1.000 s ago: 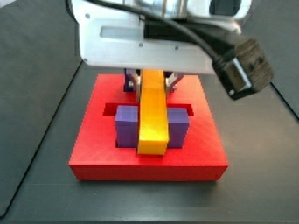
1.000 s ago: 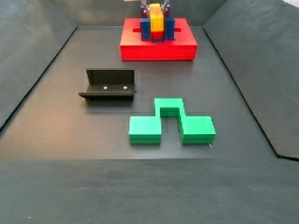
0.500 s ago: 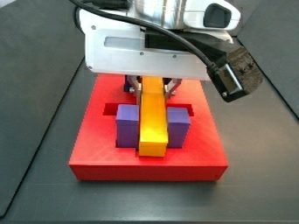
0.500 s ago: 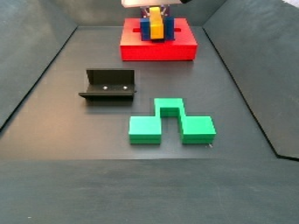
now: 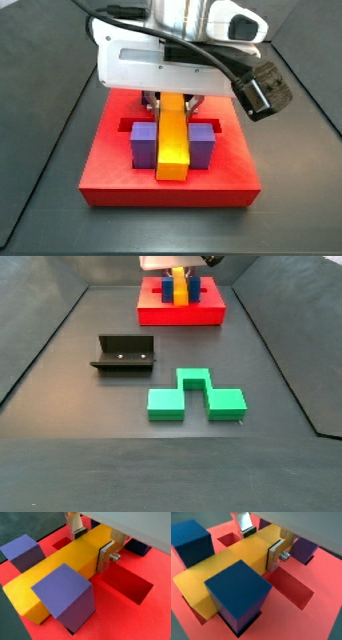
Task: Pick up the yellow object. Move up. Move to above the board. Insert the yellow object.
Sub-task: Insert the yellow object.
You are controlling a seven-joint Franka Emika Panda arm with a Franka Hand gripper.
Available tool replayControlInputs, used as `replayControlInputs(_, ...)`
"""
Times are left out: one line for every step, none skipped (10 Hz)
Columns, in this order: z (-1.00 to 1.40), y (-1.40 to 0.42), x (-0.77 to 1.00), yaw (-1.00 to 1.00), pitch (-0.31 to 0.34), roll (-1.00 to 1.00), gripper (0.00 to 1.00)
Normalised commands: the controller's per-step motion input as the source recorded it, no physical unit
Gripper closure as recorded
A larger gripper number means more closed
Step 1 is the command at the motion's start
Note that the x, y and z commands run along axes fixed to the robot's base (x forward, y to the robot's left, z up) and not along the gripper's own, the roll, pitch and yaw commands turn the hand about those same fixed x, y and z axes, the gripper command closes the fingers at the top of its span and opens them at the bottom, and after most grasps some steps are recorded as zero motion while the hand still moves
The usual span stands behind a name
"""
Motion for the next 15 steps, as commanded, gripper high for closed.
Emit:
replayControlInputs(-0.34, -0.03, 0.02, 0.00, 0.026, 0.00, 1.00)
replayControlInputs(-0.26, 0.00, 0.13, 0.00, 0.044, 0.00, 1.00)
replayControlInputs(0.00, 0.22, 0.27, 0.00, 0.110, -0.02, 1.00)
replayControlInputs(0.09, 0.26, 0.32, 0.00, 0.170, -0.08, 1.00)
replayControlInputs(0.08, 0.24, 0.27, 0.00, 0.156, -0.09, 1.00)
replayControlInputs(0.00, 0.05, 0.17, 0.00, 0.113, -0.02, 1.00)
replayControlInputs(-0.23, 0.00, 0.02, 0.00, 0.033, 0.00, 1.00)
replayControlInputs(-0.51, -0.13, -0.03, 0.00, 0.000, 0.09, 1.00)
replayControlInputs(-0.63, -0.22, -0.15, 0.00, 0.000, 0.21, 1.00)
replayControlInputs(-0.48, -0.22, -0.12, 0.00, 0.000, 0.22, 1.00)
replayControlInputs(-0.37, -0.13, -0.01, 0.00, 0.000, 0.11, 1.00)
replayControlInputs(-0.28, -0.09, 0.00, 0.00, 0.000, 0.02, 1.00)
replayControlInputs(-0.02, 0.00, 0.00, 0.00, 0.000, 0.00, 1.00)
replayControlInputs(-0.05, 0.00, 0.00, 0.00, 0.000, 0.00, 1.00)
replayControlInputs(0.00, 0.00, 0.00, 0.00, 0.000, 0.06, 1.00)
